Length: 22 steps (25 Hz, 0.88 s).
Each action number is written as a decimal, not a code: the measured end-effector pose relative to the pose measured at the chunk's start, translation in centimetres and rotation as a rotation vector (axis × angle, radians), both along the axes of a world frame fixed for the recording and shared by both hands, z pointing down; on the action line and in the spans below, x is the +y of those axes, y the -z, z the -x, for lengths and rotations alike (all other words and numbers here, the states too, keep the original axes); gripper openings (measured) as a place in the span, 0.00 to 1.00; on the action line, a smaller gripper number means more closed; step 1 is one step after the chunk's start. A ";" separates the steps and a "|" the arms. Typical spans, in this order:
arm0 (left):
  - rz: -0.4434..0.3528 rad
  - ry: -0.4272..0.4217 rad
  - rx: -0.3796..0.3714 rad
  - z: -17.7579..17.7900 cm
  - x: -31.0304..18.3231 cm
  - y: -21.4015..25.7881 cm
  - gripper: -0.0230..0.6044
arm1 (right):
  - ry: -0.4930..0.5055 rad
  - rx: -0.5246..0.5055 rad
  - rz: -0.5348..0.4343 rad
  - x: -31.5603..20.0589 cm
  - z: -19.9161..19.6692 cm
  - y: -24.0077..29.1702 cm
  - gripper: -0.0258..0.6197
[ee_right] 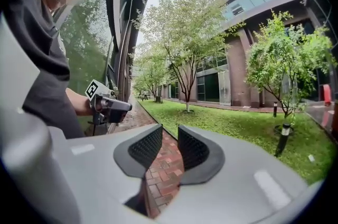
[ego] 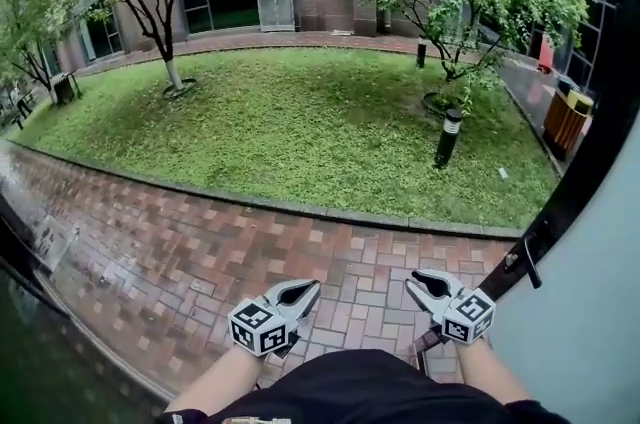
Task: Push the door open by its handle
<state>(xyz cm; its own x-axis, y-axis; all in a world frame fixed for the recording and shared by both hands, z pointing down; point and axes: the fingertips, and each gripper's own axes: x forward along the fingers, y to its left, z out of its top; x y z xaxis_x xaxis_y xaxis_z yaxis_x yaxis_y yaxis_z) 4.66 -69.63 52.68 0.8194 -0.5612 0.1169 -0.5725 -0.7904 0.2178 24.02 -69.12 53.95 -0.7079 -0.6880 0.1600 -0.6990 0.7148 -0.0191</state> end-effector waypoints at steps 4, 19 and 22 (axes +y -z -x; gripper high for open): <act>-0.025 0.135 0.013 0.9 5.4 1.4 0.04 | 0.164 0.010 0.001 2.2 2.6 -0.7 0.17; 0.013 0.308 -0.051 1.3 30.6 2.1 0.04 | 0.314 -0.063 0.144 16.5 4.2 -5.1 0.17; -0.016 0.250 -0.043 0.8 34.5 3.3 0.04 | 0.318 -0.043 0.098 20.4 5.5 -3.1 0.17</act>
